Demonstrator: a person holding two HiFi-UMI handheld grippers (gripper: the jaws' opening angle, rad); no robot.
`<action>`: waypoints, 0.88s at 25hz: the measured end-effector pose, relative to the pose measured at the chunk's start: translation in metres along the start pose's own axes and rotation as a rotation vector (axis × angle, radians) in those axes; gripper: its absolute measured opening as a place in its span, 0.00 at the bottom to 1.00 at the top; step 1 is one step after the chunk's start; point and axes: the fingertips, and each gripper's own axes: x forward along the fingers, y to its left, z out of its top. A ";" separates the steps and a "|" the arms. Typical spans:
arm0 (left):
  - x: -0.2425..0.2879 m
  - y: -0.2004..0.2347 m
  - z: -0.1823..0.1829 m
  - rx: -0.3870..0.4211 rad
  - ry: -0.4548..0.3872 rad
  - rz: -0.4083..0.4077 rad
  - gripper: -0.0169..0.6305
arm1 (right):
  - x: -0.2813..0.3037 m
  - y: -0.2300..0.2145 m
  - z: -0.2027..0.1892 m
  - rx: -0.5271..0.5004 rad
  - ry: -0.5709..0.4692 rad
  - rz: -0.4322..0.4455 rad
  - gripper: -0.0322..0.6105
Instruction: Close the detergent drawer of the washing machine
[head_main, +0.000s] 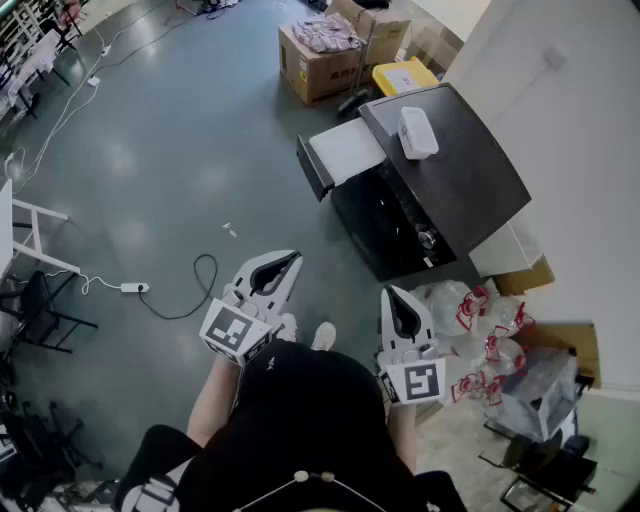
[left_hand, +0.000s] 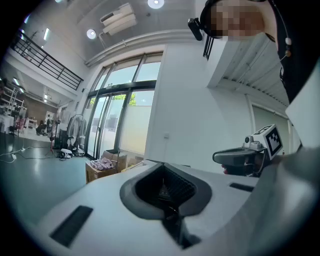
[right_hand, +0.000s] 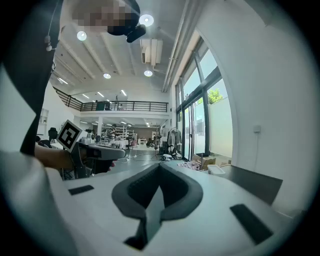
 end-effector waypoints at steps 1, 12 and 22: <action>0.000 0.000 0.000 -0.001 0.000 0.000 0.04 | 0.000 0.000 0.001 0.000 -0.001 0.000 0.05; -0.005 0.005 0.000 -0.009 -0.007 0.007 0.04 | 0.002 0.004 0.003 0.011 -0.002 0.009 0.05; -0.027 0.021 -0.009 -0.052 0.018 -0.058 0.18 | 0.026 0.023 -0.012 0.066 0.020 0.035 0.06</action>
